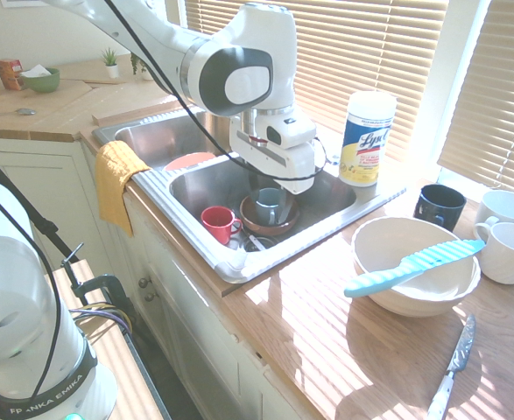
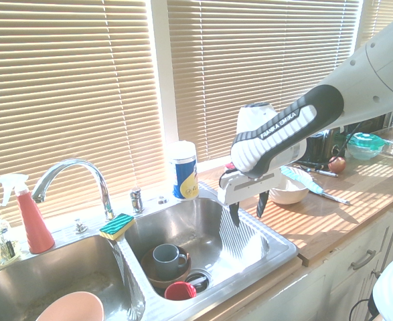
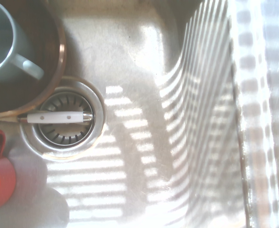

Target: Put the knife into the sink

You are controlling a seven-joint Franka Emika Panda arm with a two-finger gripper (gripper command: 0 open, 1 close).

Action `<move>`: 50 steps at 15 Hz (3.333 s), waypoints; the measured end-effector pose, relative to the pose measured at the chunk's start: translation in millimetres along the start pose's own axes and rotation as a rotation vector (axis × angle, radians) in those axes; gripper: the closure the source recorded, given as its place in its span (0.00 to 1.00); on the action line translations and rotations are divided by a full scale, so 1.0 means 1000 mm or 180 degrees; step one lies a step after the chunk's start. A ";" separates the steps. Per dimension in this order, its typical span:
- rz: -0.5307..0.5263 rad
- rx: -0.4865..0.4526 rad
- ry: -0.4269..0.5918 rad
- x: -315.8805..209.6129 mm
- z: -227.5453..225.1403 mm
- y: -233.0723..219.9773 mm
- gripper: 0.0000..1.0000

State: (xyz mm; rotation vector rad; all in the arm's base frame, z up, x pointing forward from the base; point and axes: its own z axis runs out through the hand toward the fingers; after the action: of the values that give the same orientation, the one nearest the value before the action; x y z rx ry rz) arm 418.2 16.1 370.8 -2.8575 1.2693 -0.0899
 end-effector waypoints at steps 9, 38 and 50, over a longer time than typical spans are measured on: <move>0.0196 0.0183 0.0281 0.067 -0.105 0.021 0.00; 0.0477 -0.0002 0.0046 0.224 -0.024 0.152 1.00; 0.0479 -0.0017 0.0001 0.219 -0.018 0.155 1.00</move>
State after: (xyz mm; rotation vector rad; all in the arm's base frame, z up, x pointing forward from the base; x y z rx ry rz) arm 449.3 -250.1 393.4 -2.7547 1.4812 -0.0851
